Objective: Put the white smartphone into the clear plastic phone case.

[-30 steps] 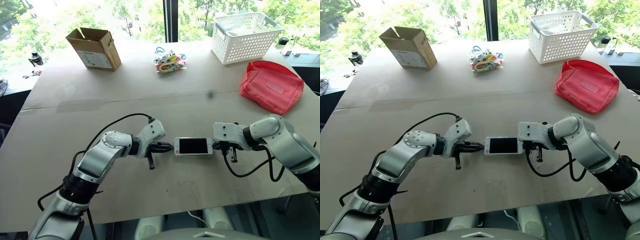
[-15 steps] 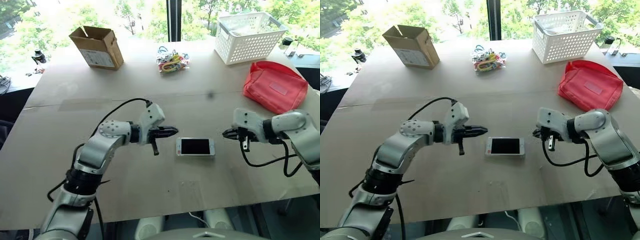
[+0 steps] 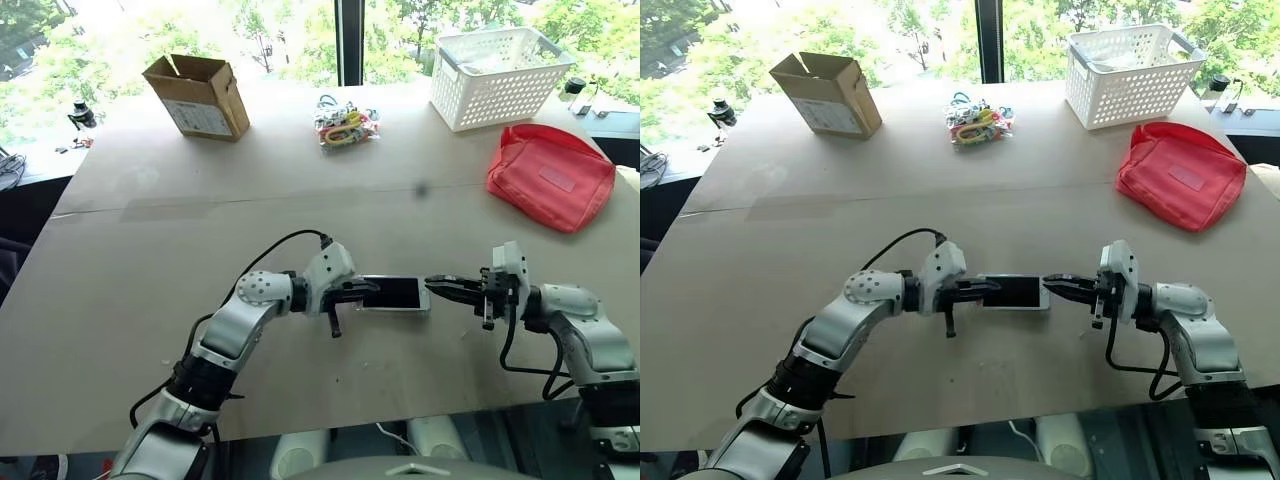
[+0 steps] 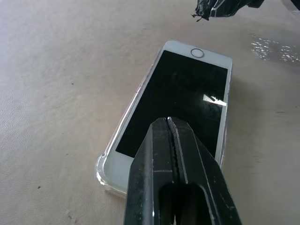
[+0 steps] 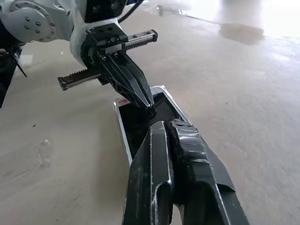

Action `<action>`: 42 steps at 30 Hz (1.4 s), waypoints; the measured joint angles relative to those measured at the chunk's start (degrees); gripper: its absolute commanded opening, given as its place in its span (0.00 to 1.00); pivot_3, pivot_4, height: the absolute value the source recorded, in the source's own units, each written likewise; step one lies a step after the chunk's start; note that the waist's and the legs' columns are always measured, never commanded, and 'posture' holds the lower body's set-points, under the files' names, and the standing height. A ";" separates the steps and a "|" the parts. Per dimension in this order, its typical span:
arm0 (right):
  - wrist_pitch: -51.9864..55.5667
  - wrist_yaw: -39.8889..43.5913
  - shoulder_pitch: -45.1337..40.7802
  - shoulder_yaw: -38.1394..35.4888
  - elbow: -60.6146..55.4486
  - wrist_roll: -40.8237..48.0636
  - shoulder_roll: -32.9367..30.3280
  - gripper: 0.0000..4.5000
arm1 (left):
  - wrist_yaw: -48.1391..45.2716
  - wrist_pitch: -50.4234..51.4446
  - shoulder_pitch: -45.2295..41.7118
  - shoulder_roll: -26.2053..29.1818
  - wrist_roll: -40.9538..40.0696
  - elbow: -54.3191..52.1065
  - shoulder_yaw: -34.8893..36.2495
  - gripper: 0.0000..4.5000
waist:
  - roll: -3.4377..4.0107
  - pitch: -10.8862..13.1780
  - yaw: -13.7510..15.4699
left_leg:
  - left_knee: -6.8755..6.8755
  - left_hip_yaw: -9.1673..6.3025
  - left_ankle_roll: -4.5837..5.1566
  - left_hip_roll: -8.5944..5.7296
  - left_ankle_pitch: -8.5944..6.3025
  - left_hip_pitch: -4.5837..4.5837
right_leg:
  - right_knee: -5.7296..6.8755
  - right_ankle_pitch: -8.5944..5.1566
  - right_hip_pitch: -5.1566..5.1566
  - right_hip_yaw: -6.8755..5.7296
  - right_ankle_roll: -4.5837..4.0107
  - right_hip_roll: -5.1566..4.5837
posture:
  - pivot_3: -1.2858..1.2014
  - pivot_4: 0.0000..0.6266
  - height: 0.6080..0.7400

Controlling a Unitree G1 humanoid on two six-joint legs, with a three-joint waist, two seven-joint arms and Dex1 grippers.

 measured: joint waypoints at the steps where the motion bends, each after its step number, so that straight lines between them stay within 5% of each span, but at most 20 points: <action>1: -1.36 0.11 0.02 0.83 1.13 -0.10 1.31 0.02 | -0.09 -0.42 0.00 0.26 0.38 -0.09 -0.03 0.00 | 0.03 -0.01 -0.02 | 0.00 0.01 0.00 0.01 0.00 0.01 | 0.01 0.00 0.00 0.01 0.00 0.02 | 0.52 0.24 1.00; 8: -11.09 0.92 -1.92 5.04 8.65 -6.36 -0.77 0.02 | -0.09 -0.90 0.10 0.81 1.44 -0.17 -0.30 0.00 | 0.11 -0.27 0.04 | 0.00 0.03 0.00 -0.03 0.00 0.11 | 0.00 0.00 0.09 0.06 0.00 -0.01 | 0.52 0.24 1.00; 13: -15.45 0.18 -2.89 7.68 12.44 -8.73 -1.72 0.02 | 0.08 -0.49 1.04 1.04 2.19 -0.15 -0.50 0.00 | -0.01 -0.44 0.00 | -0.21 0.09 0.03 0.04 -0.03 1.65 | -0.35 -0.20 1.74 -0.03 0.20 0.07 | 0.52 0.24 1.00; 17: -15.19 -1.76 -3.10 8.84 14.48 -9.48 -1.70 0.02 | 0.05 -0.12 1.41 1.33 2.69 -0.22 -0.55 0.00 | -0.29 -0.88 0.07 | -0.14 0.04 0.04 0.07 -0.04 1.86 | -0.39 -0.35 2.00 0.03 0.03 0.03 | 0.52 0.24 1.00; 24: -8.33 -2.67 -4.10 10.19 13.70 -9.39 -1.87 0.02 | 0.05 0.66 1.78 1.61 3.34 -0.22 -0.56 0.00 | -0.65 -1.92 0.06 | -0.19 -0.15 0.04 0.09 -0.04 1.93 | -0.37 -0.35 2.02 0.02 0.03 0.03 | 0.52 0.24 1.00; 28: 8.09 -4.87 -5.11 9.87 10.04 -6.39 -1.86 0.02 | 0.02 0.81 1.91 1.77 3.70 -0.22 -0.56 0.00 | -0.76 -2.45 0.06 | -0.23 -0.23 0.04 0.14 -0.04 1.98 | -0.38 -0.36 2.05 0.03 0.02 0.03 | 0.52 0.24 1.00; 33: 6.81 -5.15 -4.31 9.03 9.95 -6.06 -0.89 0.02 | 0.33 0.81 1.92 1.57 3.64 -0.22 -0.23 0.00 | -0.87 -2.50 0.02 | -0.23 -0.23 0.04 0.16 -0.05 1.93 | -0.46 -0.37 2.02 0.01 0.03 0.03 | 0.52 0.24 1.00; 37: 0.33 -3.80 -4.17 6.44 12.17 -3.90 2.17 0.28 | 2.24 0.66 2.35 -2.03 0.54 -0.79 3.74 0.00 | -0.34 -1.79 -0.77 | -0.26 -0.17 0.04 0.22 -0.05 1.78 | -0.46 -0.29 1.86 0.04 0.16 0.04 | 0.52 0.24 1.00; 42: -3.35 -1.24 -4.25 4.45 12.31 -2.19 1.45 0.80 | 1.25 1.22 3.96 -1.76 -6.77 -4.51 9.56 0.47 | 0.31 -0.81 -1.33 | -0.40 -0.13 0.04 0.15 -0.05 1.56 | -0.44 -0.21 1.53 0.09 0.26 0.04 | 0.52 0.24 1.00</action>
